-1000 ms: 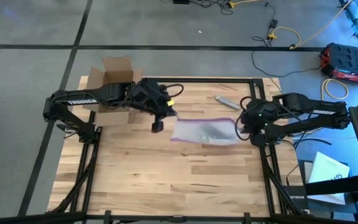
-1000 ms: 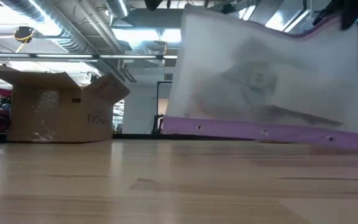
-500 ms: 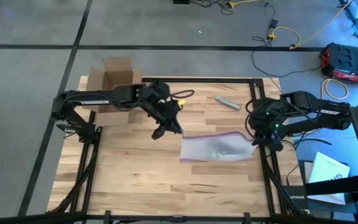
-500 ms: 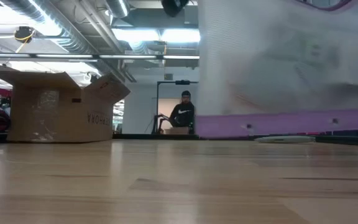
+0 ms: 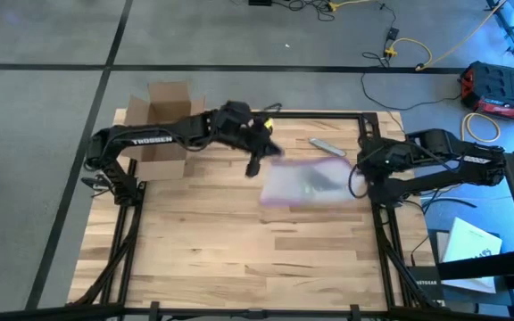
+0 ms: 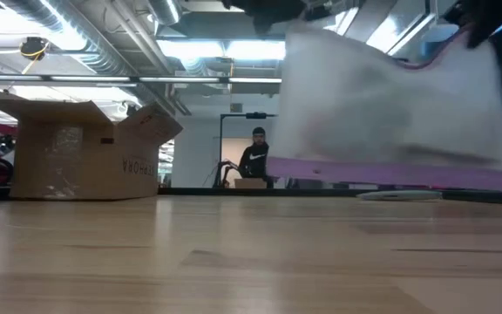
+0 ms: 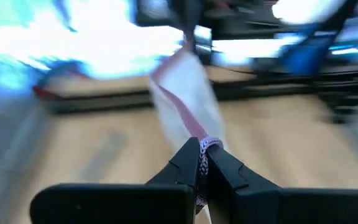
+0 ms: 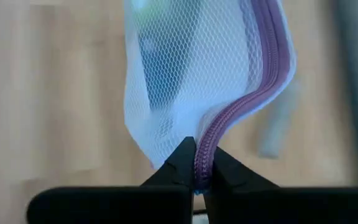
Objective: Unpack boxes
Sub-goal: Close the zip bag
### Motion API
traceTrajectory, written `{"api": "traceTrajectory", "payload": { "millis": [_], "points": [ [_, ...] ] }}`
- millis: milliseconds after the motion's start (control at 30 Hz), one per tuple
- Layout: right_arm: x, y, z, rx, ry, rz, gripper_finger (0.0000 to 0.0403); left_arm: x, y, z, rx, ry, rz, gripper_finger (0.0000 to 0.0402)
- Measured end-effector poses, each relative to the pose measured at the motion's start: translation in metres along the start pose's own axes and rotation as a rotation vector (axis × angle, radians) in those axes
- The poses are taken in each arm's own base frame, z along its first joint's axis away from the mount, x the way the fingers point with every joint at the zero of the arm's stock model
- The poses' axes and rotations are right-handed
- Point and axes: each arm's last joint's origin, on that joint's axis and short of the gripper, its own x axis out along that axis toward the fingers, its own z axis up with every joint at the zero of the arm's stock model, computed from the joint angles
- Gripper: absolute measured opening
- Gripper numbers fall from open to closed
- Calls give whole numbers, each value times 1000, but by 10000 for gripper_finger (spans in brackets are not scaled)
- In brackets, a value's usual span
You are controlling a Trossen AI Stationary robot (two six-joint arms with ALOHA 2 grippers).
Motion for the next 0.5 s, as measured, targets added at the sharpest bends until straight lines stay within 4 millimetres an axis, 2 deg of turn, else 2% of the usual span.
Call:
{"api": "traceTrajectory", "payload": {
  "millis": [133, 233, 300, 400, 500],
  "points": [
    [-2, -9, 5, 7, -58, -339, 0, 3, 22, 5, 236, -69, 200, 0],
    [-5, -15, 11, 15, -122, -565, 0, 13, 37, 2, 356, -71, 396, 0],
    [-6, -17, 16, -2, -150, -656, 0, 22, 45, -2, 411, -71, 477, 0],
    [-3, -16, 21, -55, -132, -663, 0, 39, 52, -17, 391, -49, 485, 0],
    [18, -10, 16, -147, -11, -510, 6, 63, 52, -50, 287, 95, 412, 1]
  ]
}}
